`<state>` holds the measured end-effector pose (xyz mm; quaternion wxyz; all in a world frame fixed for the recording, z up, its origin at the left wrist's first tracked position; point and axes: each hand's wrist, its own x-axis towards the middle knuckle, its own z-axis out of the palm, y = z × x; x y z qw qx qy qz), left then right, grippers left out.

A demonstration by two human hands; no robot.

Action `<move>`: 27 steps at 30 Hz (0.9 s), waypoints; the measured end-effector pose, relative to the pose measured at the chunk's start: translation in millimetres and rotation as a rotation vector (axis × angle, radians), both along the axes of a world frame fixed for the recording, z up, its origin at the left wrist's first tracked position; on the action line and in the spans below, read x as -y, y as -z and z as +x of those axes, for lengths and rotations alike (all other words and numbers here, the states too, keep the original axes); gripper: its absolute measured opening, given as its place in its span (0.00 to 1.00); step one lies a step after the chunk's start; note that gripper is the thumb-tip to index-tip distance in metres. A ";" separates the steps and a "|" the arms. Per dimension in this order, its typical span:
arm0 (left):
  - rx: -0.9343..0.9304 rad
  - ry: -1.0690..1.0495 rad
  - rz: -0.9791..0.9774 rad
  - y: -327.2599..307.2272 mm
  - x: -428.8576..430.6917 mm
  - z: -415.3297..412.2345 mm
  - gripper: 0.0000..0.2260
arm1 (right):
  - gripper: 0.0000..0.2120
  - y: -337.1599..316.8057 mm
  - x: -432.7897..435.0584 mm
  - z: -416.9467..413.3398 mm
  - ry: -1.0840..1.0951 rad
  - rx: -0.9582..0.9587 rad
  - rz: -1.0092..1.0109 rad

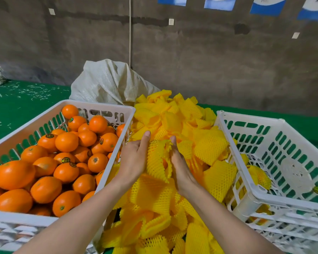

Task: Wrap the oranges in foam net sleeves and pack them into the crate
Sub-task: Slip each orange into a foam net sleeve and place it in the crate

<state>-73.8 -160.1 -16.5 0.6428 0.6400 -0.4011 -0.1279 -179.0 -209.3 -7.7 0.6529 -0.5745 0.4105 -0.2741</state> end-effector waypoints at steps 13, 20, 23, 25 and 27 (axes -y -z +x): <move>-0.442 0.271 0.012 -6.7 6.3 2.8 0.29 | 0.18 1.3 7.2 -8.4 -0.048 0.573 0.359; -0.363 0.295 -0.001 -3.1 3.3 2.4 0.17 | 0.13 4.6 2.9 -8.5 -0.129 0.562 0.254; -0.451 0.338 0.049 -5.1 1.1 5.3 0.14 | 0.12 -3.6 5.5 -9.2 -0.143 0.412 0.052; -0.631 0.534 0.167 -3.9 -1.5 11.7 0.24 | 0.15 -9.0 8.9 -12.4 -0.116 0.272 -0.237; -0.741 0.686 0.258 -9.5 -6.0 11.4 0.22 | 0.13 -7.3 11.1 -16.2 -0.082 0.154 -0.499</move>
